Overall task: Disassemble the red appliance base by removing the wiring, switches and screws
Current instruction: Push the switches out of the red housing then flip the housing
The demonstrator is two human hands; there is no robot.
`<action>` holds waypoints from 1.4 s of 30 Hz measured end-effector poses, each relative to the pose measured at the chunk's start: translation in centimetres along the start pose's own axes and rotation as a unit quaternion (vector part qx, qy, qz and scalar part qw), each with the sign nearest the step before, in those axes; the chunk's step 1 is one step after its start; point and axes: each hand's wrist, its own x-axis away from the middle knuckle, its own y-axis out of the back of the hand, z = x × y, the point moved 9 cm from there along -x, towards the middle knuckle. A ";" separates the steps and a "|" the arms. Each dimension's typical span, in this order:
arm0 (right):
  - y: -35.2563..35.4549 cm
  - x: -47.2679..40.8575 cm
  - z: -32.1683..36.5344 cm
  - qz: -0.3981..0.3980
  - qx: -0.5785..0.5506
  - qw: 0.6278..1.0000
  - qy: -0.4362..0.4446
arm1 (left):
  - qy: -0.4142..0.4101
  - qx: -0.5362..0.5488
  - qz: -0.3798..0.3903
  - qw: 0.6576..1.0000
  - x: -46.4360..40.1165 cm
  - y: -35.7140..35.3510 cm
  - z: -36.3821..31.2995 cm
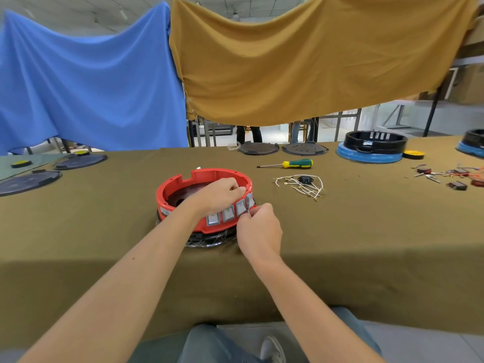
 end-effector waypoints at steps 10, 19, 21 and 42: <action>-1.5 0.8 0.1 -0.013 -0.080 0.995 -0.060 | 0.007 -0.010 -0.003 1.000 0.1 0.2 0.1; 1.1 -2.0 3.1 0.093 0.211 0.965 0.126 | 0.001 -0.011 0.003 1.000 0.8 0.4 -0.4; 1.2 -2.5 3.9 0.123 0.265 0.943 0.159 | -0.004 -0.012 0.002 1.000 0.7 0.4 -0.5; -1.8 -0.2 0.3 0.008 -0.059 0.998 -0.001 | -0.001 -0.003 0.006 1.000 0.3 0.1 0.1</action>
